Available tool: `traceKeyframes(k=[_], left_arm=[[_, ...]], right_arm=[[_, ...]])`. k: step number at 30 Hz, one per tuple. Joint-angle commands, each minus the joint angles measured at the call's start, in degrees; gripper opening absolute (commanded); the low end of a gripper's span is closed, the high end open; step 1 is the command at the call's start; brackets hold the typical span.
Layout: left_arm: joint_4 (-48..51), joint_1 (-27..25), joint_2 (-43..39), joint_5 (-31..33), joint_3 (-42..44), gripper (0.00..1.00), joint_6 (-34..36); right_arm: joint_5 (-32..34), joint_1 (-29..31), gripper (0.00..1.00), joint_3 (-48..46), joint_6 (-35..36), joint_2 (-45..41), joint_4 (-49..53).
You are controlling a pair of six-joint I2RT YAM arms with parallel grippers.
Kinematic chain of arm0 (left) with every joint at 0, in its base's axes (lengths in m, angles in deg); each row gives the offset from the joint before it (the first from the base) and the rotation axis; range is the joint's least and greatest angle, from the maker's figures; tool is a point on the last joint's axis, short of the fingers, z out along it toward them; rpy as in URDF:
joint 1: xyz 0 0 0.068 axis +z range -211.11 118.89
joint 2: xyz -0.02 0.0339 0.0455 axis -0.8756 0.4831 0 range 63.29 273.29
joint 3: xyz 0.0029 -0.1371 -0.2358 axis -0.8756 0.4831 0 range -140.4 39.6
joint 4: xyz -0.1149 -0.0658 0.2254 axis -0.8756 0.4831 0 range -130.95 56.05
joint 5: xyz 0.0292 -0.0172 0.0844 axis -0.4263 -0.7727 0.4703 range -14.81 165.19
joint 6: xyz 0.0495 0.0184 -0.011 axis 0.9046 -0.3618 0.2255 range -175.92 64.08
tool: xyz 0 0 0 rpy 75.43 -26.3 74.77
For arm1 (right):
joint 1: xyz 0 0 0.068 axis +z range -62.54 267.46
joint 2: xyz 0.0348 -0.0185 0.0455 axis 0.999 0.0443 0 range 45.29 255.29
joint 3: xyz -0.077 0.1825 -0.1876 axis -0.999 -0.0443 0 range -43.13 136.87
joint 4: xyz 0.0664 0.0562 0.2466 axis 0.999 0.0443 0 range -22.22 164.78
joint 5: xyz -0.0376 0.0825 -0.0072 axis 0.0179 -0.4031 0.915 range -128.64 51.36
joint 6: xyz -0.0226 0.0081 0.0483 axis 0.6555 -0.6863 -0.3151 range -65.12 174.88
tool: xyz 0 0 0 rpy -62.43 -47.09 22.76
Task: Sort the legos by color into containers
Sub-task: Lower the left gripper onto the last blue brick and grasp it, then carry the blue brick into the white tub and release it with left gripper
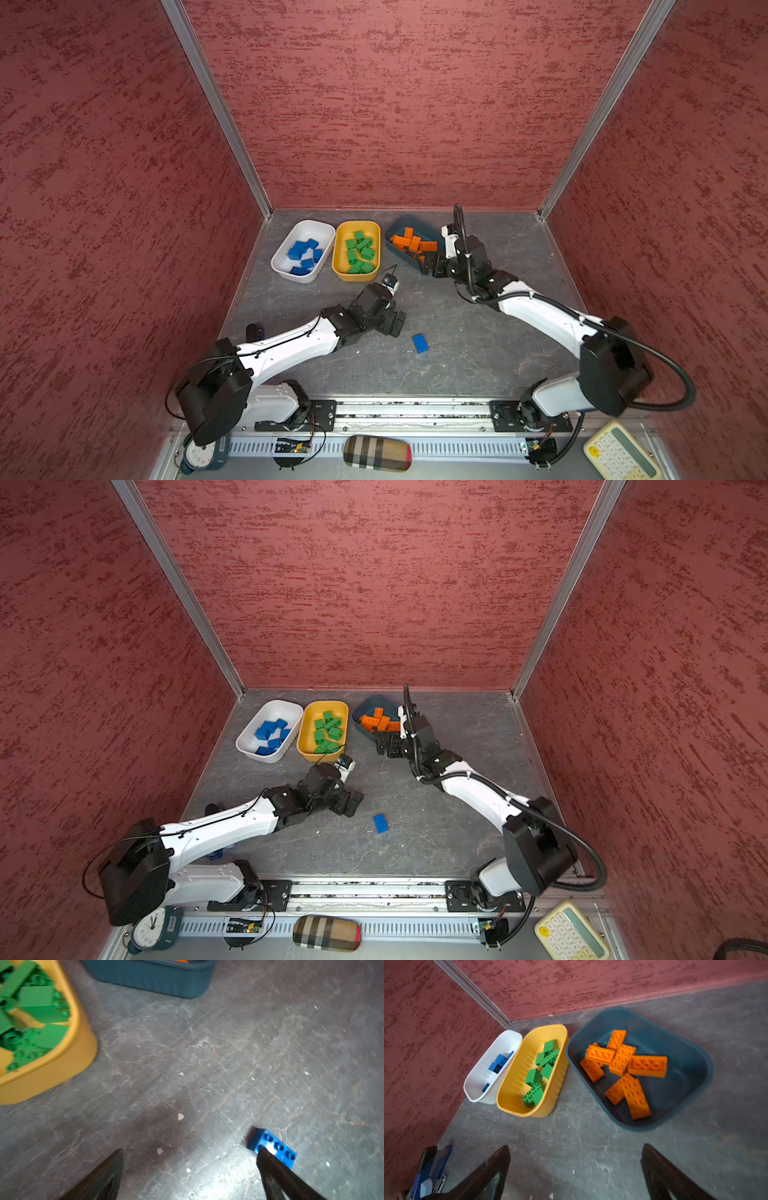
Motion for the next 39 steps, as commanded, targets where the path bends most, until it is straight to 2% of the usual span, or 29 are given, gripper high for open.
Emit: traceKeyframes(k=[1, 4, 6, 9, 15, 22, 24, 29, 33, 37, 39], left_arm=[[-1.73, -2.37, 2.09, -5.47, -2.30, 0.99, 7.30], [1.82, -3.91, 6.09, -11.16, -5.73, 0.99, 10.55], [4.69, -5.66, 9.31, -10.98, -8.54, 0.99, 12.55], [8.57, -7.90, 13.96, -10.53, -12.34, 0.99, 15.35], [19.09, -10.25, 24.75, -4.22, -22.04, 0.99, 15.93], [22.30, -10.15, 28.89, -8.33, -25.47, 0.98, 18.22], [22.88, -10.18, 30.41, -9.08, -26.10, 0.94, 18.97], [21.63, -11.30, 34.44, -2.14, -27.34, 0.83, 20.19], [21.36, -11.50, 35.16, -2.77, -27.42, 0.65, 20.78], [21.07, -11.42, 34.32, -2.52, -26.63, 0.40, 20.12], [20.81, -11.18, 33.42, -2.81, -26.07, 0.33, 19.58]], right_arm=[[8.90, 0.07, 0.99, -7.41, -8.51, -6.18, -1.80], [16.30, -0.11, 0.99, -13.14, -13.70, -11.56, 0.26], [21.01, -0.19, 0.99, -14.48, -17.01, -13.98, 4.49], [25.69, -0.28, 0.99, -16.79, -18.19, -17.57, 6.69], [30.01, -0.53, 0.99, -22.95, -19.47, -24.16, 1.61], [31.84, -0.69, 0.99, -23.49, -18.13, -25.49, 2.62], [32.02, -0.72, 0.99, -23.42, -18.13, -25.49, 2.92], [31.85, -0.81, 0.99, -23.50, -17.91, -25.06, 2.04], [31.40, -0.77, 0.99, -22.99, -17.50, -24.22, 1.95], [31.45, -0.81, 0.99, -22.31, -17.21, -23.01, 1.57], [30.95, -0.81, 0.99, -21.77, -16.62, -21.94, 0.87]])
